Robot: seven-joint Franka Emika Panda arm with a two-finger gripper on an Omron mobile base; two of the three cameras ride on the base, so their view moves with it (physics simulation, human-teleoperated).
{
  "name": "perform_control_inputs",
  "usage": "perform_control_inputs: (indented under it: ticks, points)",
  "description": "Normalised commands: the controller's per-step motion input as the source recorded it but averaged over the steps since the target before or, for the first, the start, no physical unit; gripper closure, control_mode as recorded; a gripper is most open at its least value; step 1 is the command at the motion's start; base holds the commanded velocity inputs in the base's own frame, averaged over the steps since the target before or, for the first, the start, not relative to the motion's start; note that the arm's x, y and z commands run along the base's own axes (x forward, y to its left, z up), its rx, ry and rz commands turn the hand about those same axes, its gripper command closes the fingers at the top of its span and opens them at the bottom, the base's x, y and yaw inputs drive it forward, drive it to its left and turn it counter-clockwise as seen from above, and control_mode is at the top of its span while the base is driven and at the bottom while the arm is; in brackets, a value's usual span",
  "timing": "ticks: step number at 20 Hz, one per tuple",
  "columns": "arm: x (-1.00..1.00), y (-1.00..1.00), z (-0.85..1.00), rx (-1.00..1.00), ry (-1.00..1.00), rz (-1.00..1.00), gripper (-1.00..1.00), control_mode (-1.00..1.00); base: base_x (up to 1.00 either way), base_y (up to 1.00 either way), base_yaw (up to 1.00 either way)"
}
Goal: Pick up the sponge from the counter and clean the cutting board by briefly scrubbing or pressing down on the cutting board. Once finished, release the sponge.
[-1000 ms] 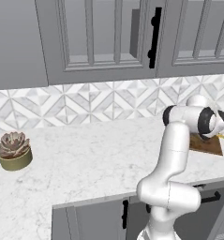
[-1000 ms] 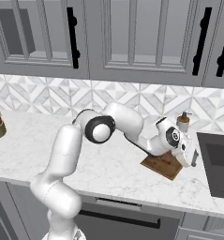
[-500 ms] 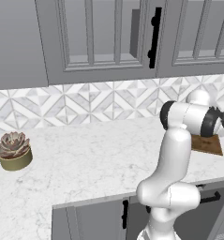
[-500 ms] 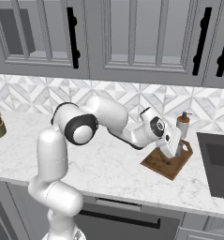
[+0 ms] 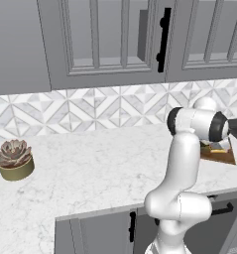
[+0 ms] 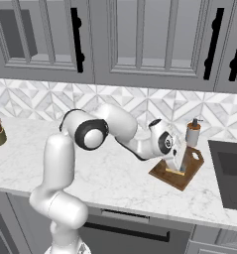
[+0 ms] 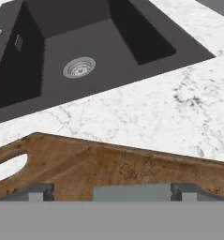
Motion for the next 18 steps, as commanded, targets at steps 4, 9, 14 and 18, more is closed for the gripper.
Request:
perform_control_inputs:
  ticks: [4, 9, 14, 18]
  points:
    - [0.0, 1.0, 1.0, 0.01, -0.21, 0.09, -1.0, -1.0, 0.0, 0.0, 0.0]
    - [-0.31, 1.0, 0.88, 0.0, -0.17, 0.12, -1.0, -1.0, 0.0, 0.0, 0.0]
    - [-0.89, 1.0, 0.49, 0.0, -0.02, 0.18, -1.0, -1.0, 0.0, 0.0, 0.0]
    - [-1.0, 1.0, 0.09, 0.0, 0.0, 0.22, -1.0, -1.0, 0.0, 0.0, 0.0]
